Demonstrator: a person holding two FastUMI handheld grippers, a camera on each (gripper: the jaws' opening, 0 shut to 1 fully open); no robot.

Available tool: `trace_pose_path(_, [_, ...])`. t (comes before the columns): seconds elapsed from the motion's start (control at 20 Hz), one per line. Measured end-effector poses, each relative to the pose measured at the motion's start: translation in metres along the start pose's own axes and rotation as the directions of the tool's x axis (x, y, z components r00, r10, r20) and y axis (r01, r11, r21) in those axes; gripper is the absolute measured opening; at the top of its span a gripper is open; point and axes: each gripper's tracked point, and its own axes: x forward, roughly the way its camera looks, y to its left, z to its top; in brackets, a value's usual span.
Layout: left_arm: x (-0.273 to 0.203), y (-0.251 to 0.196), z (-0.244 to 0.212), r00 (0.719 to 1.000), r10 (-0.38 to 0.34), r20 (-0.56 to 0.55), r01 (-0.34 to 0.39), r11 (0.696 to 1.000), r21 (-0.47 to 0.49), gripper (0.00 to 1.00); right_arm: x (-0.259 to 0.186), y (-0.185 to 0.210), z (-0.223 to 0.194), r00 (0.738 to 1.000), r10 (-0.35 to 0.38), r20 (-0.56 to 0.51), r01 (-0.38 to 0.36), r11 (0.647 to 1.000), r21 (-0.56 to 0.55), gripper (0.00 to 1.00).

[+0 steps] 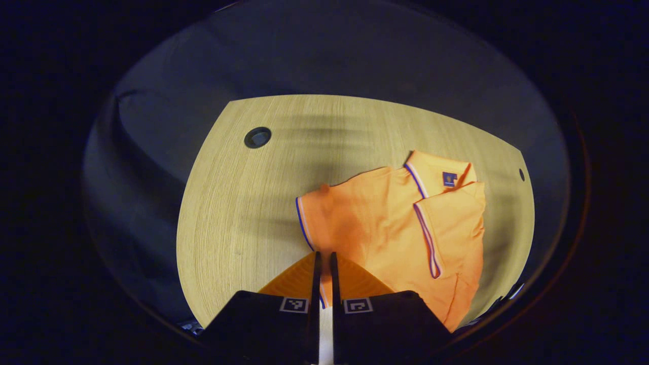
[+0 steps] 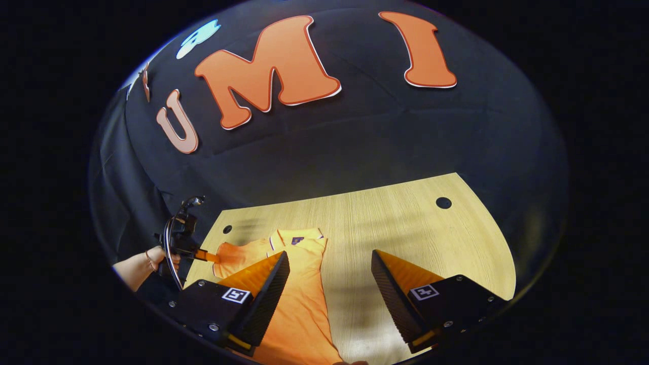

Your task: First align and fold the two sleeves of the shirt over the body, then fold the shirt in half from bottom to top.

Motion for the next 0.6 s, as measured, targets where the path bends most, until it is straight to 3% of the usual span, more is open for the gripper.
trace_pose_path(0.25, [-0.013,-0.069,0.009,0.999,-0.034,0.017,0.032,0.994,0.105,0.11,-0.008,-0.005,0.001,1.0,-0.008,0.006,0.008,1.0,-0.001,0.99])
trace_pose_path(0.6, [-0.005,-0.156,0.004,0.991,-0.133,-0.014,0.134,0.98,0.15,0.11,-0.017,-0.015,-0.01,1.0,-0.019,-0.006,0.019,1.0,0.007,0.99])
